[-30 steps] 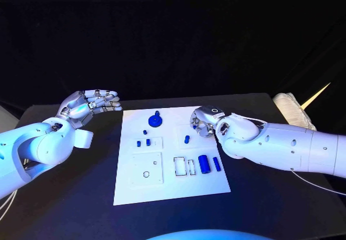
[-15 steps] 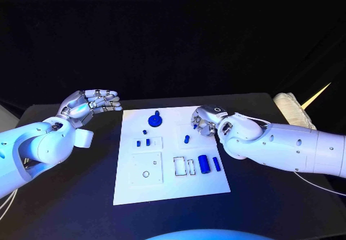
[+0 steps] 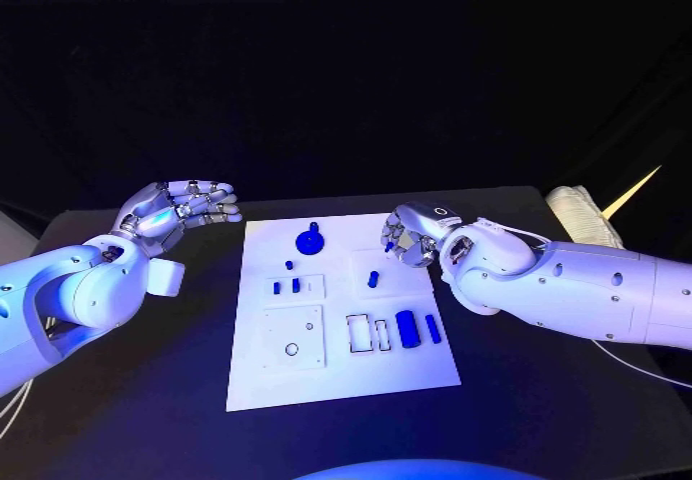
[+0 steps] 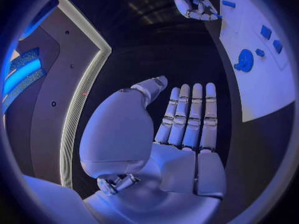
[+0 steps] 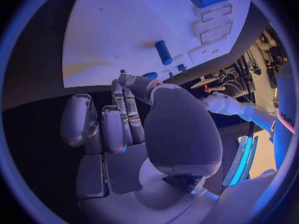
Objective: Assemble the parts on the task board
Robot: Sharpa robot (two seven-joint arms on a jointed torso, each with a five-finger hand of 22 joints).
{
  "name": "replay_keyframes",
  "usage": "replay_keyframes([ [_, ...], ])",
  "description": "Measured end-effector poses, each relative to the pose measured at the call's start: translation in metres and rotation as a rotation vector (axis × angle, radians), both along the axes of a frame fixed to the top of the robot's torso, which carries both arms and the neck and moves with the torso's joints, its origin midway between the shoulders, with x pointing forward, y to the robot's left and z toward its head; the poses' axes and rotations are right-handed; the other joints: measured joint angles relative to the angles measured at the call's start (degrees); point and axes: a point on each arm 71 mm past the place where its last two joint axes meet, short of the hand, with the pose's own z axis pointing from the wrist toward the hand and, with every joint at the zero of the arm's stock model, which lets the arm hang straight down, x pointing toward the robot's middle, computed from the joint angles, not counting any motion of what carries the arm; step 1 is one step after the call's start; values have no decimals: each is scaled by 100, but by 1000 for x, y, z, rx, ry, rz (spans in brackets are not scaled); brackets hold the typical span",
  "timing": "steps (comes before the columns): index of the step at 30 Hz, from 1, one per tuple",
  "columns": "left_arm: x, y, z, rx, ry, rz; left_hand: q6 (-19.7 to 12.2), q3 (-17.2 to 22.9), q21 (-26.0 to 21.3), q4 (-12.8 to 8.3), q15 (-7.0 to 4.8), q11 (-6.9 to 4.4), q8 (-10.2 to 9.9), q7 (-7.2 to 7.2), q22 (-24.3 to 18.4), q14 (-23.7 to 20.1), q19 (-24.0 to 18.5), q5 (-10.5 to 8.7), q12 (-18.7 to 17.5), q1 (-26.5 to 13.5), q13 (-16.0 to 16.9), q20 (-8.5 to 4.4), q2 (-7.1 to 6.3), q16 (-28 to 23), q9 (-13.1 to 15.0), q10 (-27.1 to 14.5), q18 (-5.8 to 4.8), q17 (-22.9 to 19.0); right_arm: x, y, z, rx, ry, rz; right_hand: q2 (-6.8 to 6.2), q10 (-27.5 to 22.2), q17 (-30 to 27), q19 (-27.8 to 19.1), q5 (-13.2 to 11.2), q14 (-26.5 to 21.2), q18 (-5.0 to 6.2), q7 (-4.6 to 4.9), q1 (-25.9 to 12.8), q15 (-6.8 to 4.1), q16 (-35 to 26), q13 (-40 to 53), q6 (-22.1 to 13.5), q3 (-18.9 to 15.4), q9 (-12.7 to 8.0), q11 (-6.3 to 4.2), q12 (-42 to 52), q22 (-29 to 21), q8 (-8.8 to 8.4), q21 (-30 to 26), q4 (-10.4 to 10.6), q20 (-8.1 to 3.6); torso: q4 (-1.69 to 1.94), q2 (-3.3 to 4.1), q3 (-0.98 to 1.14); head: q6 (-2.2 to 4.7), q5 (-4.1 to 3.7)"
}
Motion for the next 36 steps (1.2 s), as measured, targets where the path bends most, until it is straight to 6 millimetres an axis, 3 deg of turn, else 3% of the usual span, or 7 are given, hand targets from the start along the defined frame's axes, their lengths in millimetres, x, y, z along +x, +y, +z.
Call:
replay_keyframes([
  [9, 0, 0, 0, 0, 1, 0, 0, 0, -3, 0, 0, 0, 0, 0, -1, 0, 0, 0, 0, 0, 0, 0, 0, 0, 0, 0, 0, 0, -19, 25, 11, 45, 1, 78, -1, 14, 0, 0, -2, 0, 0, 0, 0, 0, 0, -11, 0, 16, 8, -13, -13, -1, -5, 0, -16, 0, 3, -3, -2, 8, 98],
  [21, 1, -3, -1, -1, 1, -4, 0, 0, -20, 0, 0, 0, -2, 0, -6, 0, 0, 0, 0, 0, 0, 0, 0, 0, -1, 0, 0, -1, -41, 76, 14, 73, 2, 210, -1, 54, 14, 21, -13, 0, 0, -1, 0, 0, 0, -8, -1, 15, 5, -53, -24, -1, -2, 67, -16, -21, 9, -10, -16, -83, 458],
  [28, 1, -6, -1, -3, 1, -10, 0, 0, -20, 0, 0, 0, -2, 0, -6, 0, 0, 0, 0, 0, 0, 0, 0, 0, -1, 0, 0, -1, -51, 103, 1, 68, 21, 273, -2, 73, 13, 21, 14, 0, 0, -3, 0, 0, 0, -8, -4, 15, 9, -71, -36, 4, 2, 67, -16, -21, 10, -12, -24, -180, 697],
  [36, 2, -8, -1, -2, -2, -15, 0, 0, -20, 0, 20, 0, -2, 0, -14, -21, 0, 0, -22, 0, 0, 0, 0, 0, -1, 0, 0, 4, -64, 123, -17, 55, 45, 322, -2, 73, 13, 21, 13, 0, 0, -10, -3, 0, 0, -9, -11, 12, 13, -71, -43, 3, 2, 67, -19, -21, 13, -6, -20, -294, 868],
])
